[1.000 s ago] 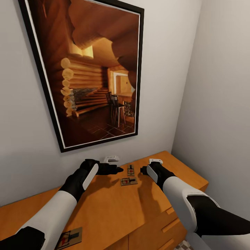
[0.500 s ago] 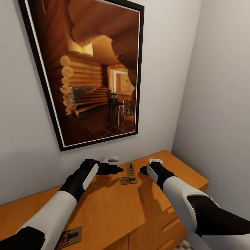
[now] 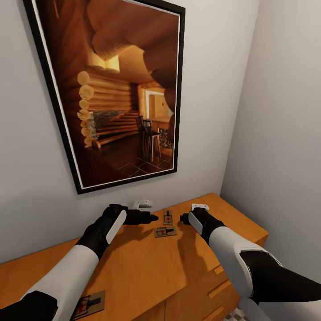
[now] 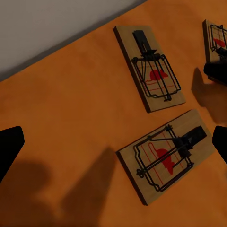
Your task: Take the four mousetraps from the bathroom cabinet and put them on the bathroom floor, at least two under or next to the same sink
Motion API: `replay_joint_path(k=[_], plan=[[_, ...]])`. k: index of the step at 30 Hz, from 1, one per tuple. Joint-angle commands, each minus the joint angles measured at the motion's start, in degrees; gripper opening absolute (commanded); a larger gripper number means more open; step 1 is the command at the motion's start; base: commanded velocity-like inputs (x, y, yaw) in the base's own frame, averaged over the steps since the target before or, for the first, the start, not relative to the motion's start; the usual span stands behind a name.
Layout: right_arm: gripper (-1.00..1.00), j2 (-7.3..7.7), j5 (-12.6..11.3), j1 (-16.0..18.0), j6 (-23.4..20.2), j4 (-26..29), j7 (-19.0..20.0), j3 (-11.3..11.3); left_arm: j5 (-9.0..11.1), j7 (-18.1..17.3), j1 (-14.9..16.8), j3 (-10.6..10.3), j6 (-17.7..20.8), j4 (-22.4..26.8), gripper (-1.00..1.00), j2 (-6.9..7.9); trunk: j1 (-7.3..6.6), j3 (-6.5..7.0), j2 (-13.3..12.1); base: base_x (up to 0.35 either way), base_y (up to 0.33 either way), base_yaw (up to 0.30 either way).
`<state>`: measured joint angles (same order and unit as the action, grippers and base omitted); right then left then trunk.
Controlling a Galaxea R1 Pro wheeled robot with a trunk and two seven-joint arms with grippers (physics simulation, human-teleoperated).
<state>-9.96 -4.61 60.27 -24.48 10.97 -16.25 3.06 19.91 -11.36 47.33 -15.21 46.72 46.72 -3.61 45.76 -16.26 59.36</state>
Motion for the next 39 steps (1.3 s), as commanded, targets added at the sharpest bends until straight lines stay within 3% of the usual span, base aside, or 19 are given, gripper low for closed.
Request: replay_joint_path(k=[1,39], plan=[[1.0,-0.04,-0.49,0.03,-0.12,0.11,-0.36,0.28,-0.22,-0.25,0.04,0.03,0.21,0.04,1.0,0.0,0.01,-0.08,0.05,0.0,0.0,0.0],[1.0,-0.04,-0.44,0.03,-0.05,0.11,-0.34,0.37,-0.22,-0.25,0.04,0.02,0.21,0.04,1.0,0.0,0.01,-0.08,0.05,0.0,0.0,0.0]])
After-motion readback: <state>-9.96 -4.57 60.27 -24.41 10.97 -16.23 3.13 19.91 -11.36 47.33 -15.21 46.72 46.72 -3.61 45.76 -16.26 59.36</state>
